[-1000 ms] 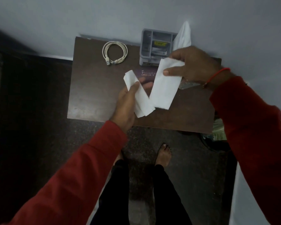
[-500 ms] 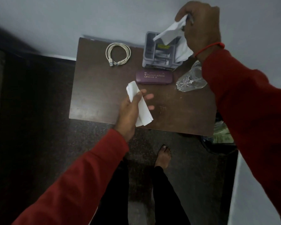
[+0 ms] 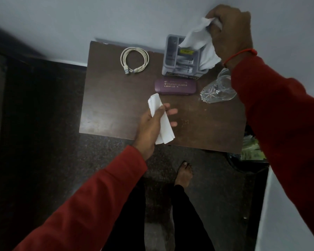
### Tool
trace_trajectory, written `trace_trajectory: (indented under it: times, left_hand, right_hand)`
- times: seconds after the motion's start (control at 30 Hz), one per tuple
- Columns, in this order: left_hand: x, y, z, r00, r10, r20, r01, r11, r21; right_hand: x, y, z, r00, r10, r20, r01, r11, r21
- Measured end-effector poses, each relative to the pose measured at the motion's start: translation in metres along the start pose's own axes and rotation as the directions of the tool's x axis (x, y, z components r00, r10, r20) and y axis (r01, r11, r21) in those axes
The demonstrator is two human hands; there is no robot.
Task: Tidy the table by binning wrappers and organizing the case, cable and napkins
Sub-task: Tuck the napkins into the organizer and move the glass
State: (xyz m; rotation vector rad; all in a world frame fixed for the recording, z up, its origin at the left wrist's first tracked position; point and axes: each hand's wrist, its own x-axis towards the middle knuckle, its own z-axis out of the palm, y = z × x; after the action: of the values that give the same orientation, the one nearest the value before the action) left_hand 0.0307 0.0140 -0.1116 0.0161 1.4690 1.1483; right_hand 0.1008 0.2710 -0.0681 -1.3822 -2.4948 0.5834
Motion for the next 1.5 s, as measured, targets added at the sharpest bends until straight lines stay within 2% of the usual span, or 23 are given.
trace_trajectory:
  times: [0.1, 0.27, 0.43, 0.57, 0.6, 0.67, 0.73, 0.77, 0.83, 0.93, 1.0, 1.1, 1.2, 1.23, 1.27, 1.33, 1.37, 1.4, 1.43, 1.5]
  left_hand:
    - [0.001, 0.001, 0.001, 1.000, -0.008, 0.009, 0.008, 1.000, 0.001]
    - [0.002, 0.003, 0.007, 0.999, -0.024, 0.045, 0.027, 0.998, -0.057]
    - [0.005, 0.011, 0.014, 0.998, -0.019, 0.062, 0.024, 0.996, -0.089]
    - [0.010, 0.015, 0.017, 1.000, -0.009, 0.024, 0.010, 0.998, -0.064]
    - [0.011, 0.015, 0.018, 1.000, 0.000, 0.022, 0.001, 0.999, -0.054]
    - [0.011, 0.015, 0.018, 1.000, 0.011, 0.025, -0.010, 0.999, -0.044]
    - [0.009, 0.014, 0.020, 1.000, 0.004, 0.031, -0.003, 0.999, -0.041]
    - [0.008, 0.012, 0.021, 0.999, -0.002, 0.034, 0.003, 0.999, -0.041]
    - [0.006, 0.008, 0.021, 0.999, -0.010, 0.039, 0.012, 0.999, -0.043]
    - [0.002, 0.001, 0.020, 0.999, -0.013, 0.045, 0.015, 0.999, -0.040]
    - [0.000, -0.003, 0.020, 0.999, -0.017, 0.037, 0.018, 0.999, -0.033]
    - [-0.003, -0.007, 0.019, 0.999, -0.025, 0.030, 0.026, 0.999, -0.037]
    - [-0.005, -0.003, 0.019, 0.999, -0.022, 0.033, 0.024, 0.999, -0.042]
    - [-0.005, -0.001, 0.020, 1.000, -0.011, 0.027, 0.012, 0.999, -0.031]
    - [-0.004, 0.001, 0.019, 1.000, 0.012, 0.012, -0.012, 1.000, -0.014]
    - [0.002, 0.005, 0.017, 0.996, 0.081, -0.022, -0.080, 0.996, 0.038]
    - [0.007, 0.007, 0.016, 0.992, 0.119, -0.035, -0.117, 0.991, 0.061]
    - [0.010, 0.011, 0.016, 0.988, 0.150, -0.048, -0.146, 0.987, 0.070]
    - [0.012, 0.015, 0.016, 0.983, 0.170, -0.066, -0.166, 0.984, 0.065]
    - [0.016, 0.022, 0.015, 0.979, 0.186, -0.087, -0.183, 0.982, 0.039]
  right_hand:
    - [0.003, 0.002, 0.004, 0.997, -0.006, 0.078, 0.009, 0.999, -0.040]
    - [-0.002, -0.005, 0.002, 0.991, 0.041, 0.126, -0.020, 0.986, -0.163]
    - [-0.025, -0.007, -0.002, 0.998, -0.036, -0.052, 0.026, 0.983, -0.182]
    - [-0.030, 0.001, 0.000, 0.994, -0.055, -0.093, 0.045, 0.993, -0.114]
    - [-0.029, 0.001, 0.002, 0.995, -0.090, -0.045, 0.086, 0.993, -0.085]
    - [-0.026, 0.001, 0.007, 0.977, -0.138, 0.166, 0.149, 0.987, -0.059]
    - [-0.020, -0.003, 0.015, 0.925, -0.109, 0.365, 0.150, 0.985, -0.086]
    - [-0.016, -0.004, 0.020, 0.909, -0.082, 0.408, 0.133, 0.986, -0.099]
    - [-0.006, -0.007, 0.031, 0.901, -0.025, 0.432, 0.088, 0.988, -0.127]
    - [0.004, -0.009, 0.040, 0.932, 0.053, 0.359, -0.026, 0.996, -0.080]
    - [0.005, -0.010, 0.043, 0.948, 0.058, 0.314, -0.043, 0.997, -0.057]
    - [-0.001, -0.011, 0.042, 0.939, 0.032, 0.342, -0.023, 0.999, -0.030]
    - [-0.014, -0.019, 0.035, 0.966, 0.028, 0.258, -0.063, 0.990, 0.129]
    - [-0.023, -0.023, 0.032, 0.959, 0.059, 0.278, -0.118, 0.972, 0.202]
    - [-0.033, -0.026, 0.028, 0.925, 0.080, 0.372, -0.192, 0.942, 0.274]
    - [-0.055, -0.032, 0.019, 0.768, 0.050, 0.639, -0.320, 0.894, 0.315]
    - [-0.064, -0.034, 0.016, 0.687, 0.030, 0.726, -0.346, 0.892, 0.291]
    - [-0.071, -0.033, 0.015, 0.642, 0.011, 0.767, -0.356, 0.890, 0.285]
    - [-0.075, -0.031, 0.017, 0.644, 0.001, 0.765, -0.368, 0.877, 0.309]
    - [-0.077, -0.027, 0.021, 0.745, 0.043, 0.666, -0.418, 0.808, 0.415]
